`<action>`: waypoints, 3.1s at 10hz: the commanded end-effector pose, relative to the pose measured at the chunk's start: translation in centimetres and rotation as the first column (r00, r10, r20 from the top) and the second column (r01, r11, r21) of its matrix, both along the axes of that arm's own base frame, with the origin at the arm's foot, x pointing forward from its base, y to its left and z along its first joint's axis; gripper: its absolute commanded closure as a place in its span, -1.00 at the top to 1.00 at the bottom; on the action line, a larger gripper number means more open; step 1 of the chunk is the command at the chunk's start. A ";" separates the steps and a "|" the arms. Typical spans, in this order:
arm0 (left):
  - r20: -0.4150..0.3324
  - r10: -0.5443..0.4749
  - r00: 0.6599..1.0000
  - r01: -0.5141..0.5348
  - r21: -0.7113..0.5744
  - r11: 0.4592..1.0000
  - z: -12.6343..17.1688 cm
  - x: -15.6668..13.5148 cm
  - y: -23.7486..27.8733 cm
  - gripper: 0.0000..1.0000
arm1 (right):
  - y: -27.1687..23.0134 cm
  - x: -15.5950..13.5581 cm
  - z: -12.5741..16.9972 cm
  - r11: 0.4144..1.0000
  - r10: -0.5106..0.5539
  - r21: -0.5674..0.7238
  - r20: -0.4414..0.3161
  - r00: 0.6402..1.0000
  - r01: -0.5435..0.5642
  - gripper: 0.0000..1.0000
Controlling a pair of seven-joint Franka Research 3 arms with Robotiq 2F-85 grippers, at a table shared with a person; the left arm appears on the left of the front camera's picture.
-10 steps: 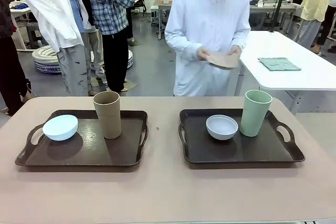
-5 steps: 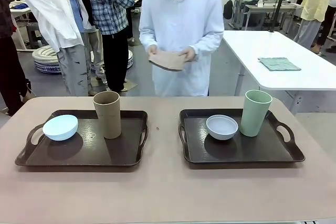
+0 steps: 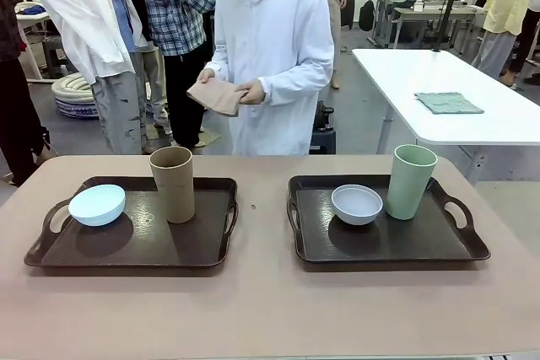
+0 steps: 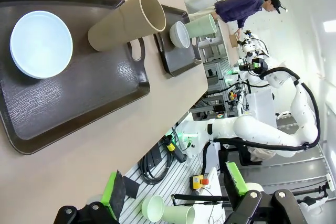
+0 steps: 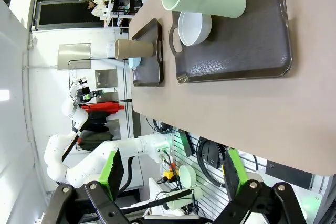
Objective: Set up a tray with a mat and arrange the tableware.
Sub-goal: Pick up the Picnic Bowl and Reusable plastic cup from the Handle tray in front of the human's position and hold them in the air.
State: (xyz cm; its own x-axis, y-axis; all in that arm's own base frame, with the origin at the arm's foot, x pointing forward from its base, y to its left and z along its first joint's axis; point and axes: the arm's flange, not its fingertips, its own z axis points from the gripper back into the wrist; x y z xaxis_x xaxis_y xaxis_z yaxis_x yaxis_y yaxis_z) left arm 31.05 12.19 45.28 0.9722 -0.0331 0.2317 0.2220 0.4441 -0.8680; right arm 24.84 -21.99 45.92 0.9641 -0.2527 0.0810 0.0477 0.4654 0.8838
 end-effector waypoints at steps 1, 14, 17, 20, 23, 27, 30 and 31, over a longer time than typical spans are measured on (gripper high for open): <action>0.014 -0.004 1.000 0.004 -0.019 1.000 0.0 0.1 0.1 1.00 | -0.1 0.0 0.0 1.000 0.006 0.014 0.015 1.000 -0.007 1.00; 0.014 -0.004 1.000 0.004 -0.019 1.000 0.0 0.1 0.1 1.00 | -0.1 0.0 0.0 1.000 0.006 0.014 0.015 1.000 -0.007 1.00; 0.014 -0.004 1.000 0.004 -0.019 1.000 0.0 0.1 0.1 1.00 | -0.1 0.0 0.0 1.000 0.006 0.014 0.015 1.000 -0.007 1.00; 0.014 -0.004 1.000 0.004 -0.019 1.000 0.0 0.1 0.1 1.00 | -0.1 0.0 0.0 1.000 0.006 0.014 0.015 1.000 -0.007 1.00; 0.014 -0.004 1.000 0.004 -0.019 1.000 0.0 0.1 0.1 1.00 | -0.1 0.0 0.0 1.000 0.006 0.014 0.015 1.000 -0.007 1.00; 0.014 -0.004 1.000 0.004 -0.019 1.000 0.0 0.1 0.1 1.00 | -0.1 0.0 0.0 1.000 0.006 0.014 0.015 1.000 -0.007 1.00; 0.014 -0.004 1.000 0.004 -0.019 1.000 0.0 0.1 0.1 1.00 | -0.1 0.0 0.0 1.000 0.006 0.014 0.015 1.000 -0.007 1.00; 0.014 -0.004 1.000 0.004 -0.019 1.000 0.0 0.1 0.1 1.00 | -0.1 0.0 0.0 1.000 0.006 0.014 0.015 1.000 -0.007 1.00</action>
